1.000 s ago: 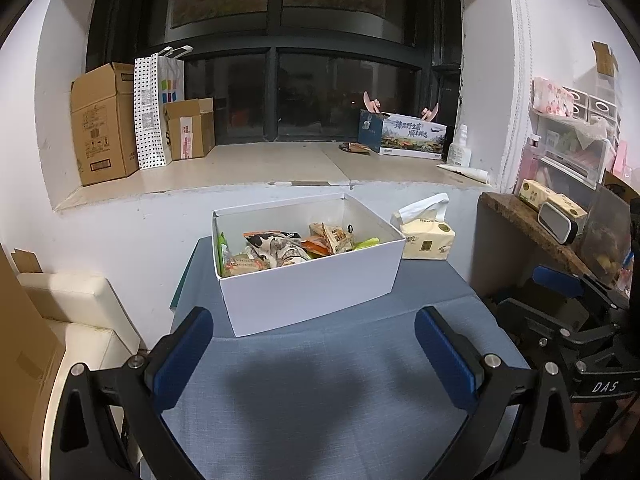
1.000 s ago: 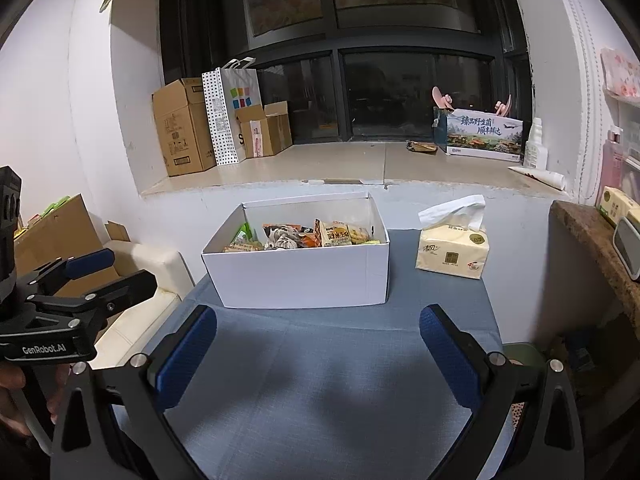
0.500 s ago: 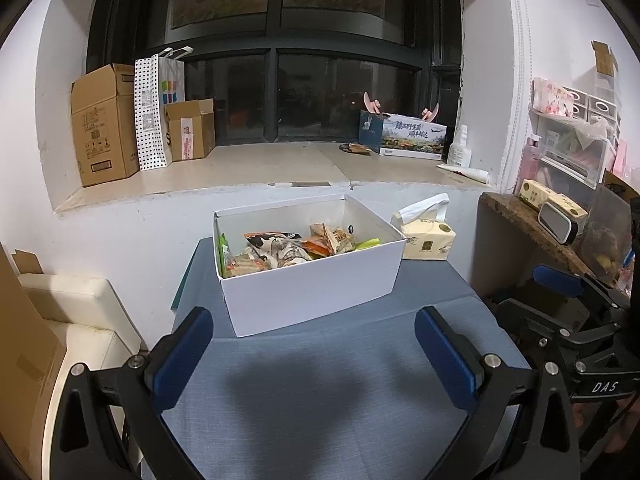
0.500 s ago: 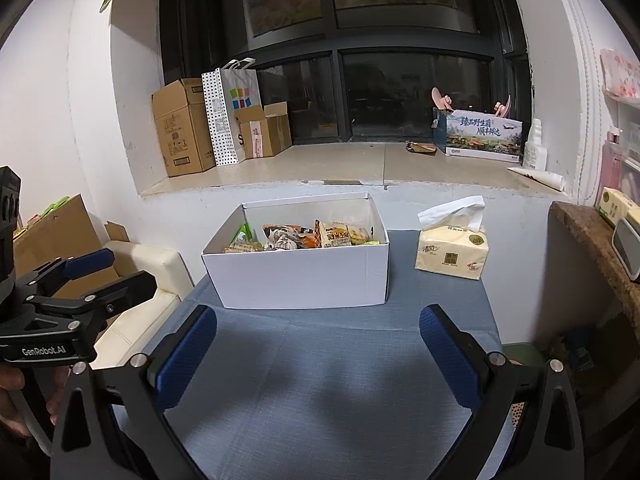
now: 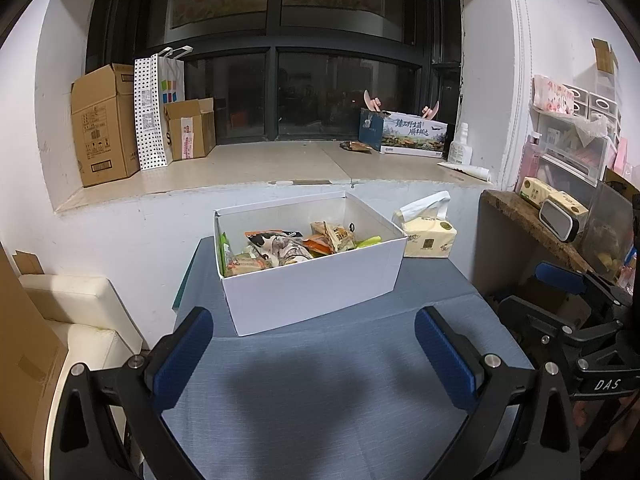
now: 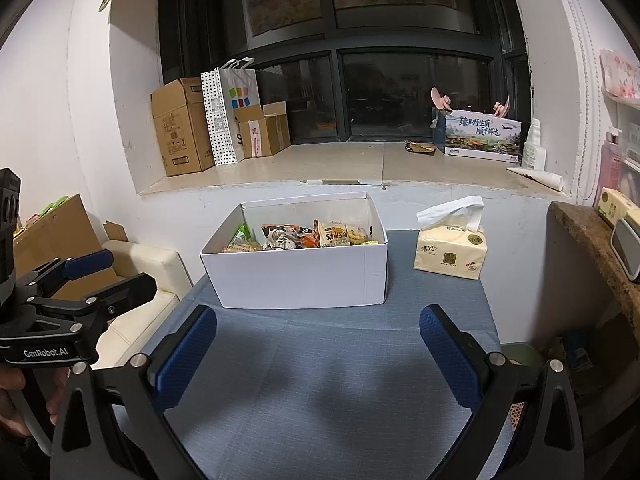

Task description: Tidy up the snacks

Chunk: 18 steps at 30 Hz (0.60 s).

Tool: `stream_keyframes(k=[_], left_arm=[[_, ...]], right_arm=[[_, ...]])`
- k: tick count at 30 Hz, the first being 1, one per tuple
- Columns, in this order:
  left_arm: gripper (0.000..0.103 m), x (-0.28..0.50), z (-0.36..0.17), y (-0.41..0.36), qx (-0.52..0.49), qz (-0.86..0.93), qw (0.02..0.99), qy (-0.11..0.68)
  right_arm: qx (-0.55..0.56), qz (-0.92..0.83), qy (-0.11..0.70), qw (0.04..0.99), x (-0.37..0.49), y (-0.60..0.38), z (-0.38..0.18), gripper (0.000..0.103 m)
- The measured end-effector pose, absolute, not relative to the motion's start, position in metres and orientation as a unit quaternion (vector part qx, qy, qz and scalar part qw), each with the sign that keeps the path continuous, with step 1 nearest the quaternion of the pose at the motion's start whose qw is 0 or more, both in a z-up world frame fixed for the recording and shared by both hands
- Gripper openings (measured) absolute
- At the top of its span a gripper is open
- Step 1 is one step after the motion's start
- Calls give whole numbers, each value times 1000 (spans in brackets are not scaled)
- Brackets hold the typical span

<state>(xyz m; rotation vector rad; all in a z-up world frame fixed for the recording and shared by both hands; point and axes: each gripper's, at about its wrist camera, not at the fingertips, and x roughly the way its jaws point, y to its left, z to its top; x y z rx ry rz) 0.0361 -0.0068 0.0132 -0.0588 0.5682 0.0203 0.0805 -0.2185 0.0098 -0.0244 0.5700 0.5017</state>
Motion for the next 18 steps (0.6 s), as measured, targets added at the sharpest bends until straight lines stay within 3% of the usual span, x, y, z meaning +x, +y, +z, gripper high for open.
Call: stream_keyframes(k=[18], left_arm=[[103,36,11,-4,-28,11,959,283]], right_arm=[[-14,245,279,928,82,-217,10,103]])
